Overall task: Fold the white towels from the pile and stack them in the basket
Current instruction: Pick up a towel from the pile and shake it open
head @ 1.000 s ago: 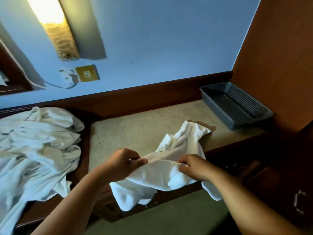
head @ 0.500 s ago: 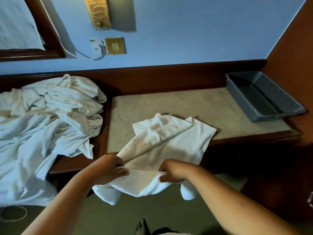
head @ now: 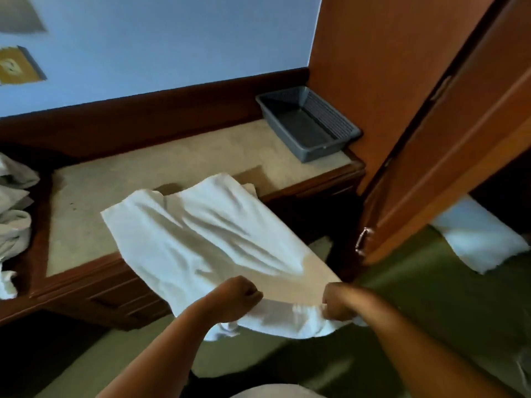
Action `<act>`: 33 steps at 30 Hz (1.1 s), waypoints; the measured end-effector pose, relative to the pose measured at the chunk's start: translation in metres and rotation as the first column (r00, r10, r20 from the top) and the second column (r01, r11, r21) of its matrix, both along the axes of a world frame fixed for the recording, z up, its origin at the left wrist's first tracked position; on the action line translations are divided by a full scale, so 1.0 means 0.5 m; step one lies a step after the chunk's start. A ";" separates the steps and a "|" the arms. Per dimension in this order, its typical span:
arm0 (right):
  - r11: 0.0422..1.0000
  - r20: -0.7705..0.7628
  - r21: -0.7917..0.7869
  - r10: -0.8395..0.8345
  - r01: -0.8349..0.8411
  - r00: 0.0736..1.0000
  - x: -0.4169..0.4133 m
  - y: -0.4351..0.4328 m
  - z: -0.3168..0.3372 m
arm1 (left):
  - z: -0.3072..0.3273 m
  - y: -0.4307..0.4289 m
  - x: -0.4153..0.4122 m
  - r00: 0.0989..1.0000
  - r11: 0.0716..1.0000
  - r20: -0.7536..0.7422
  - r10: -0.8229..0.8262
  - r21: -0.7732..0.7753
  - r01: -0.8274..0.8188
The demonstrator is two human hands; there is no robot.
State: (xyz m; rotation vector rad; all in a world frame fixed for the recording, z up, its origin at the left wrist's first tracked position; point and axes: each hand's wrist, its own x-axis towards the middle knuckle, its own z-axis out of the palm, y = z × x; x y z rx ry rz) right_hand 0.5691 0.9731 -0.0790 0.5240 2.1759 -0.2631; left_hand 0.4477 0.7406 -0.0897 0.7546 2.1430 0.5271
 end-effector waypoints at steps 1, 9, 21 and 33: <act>1.000 0.033 -0.009 -0.017 0.017 0.999 0.022 0.016 -0.005 | -0.004 0.021 0.012 1.000 1.000 0.014 -0.020 -0.003 0.020; 0.988 -0.001 -0.132 -0.082 0.081 0.997 0.023 0.017 0.037 | 0.025 0.021 -0.026 0.998 0.998 0.003 0.055 0.034 -0.055; 0.878 -0.507 -0.444 -0.410 0.178 0.759 -0.165 -0.068 0.085 | 0.037 -0.166 -0.097 0.743 0.627 0.111 0.660 0.462 -0.627; 0.671 -0.590 -0.731 -0.714 0.126 0.377 -0.313 -0.162 0.143 | 0.134 -0.237 -0.260 0.852 0.662 0.009 0.523 0.626 -0.413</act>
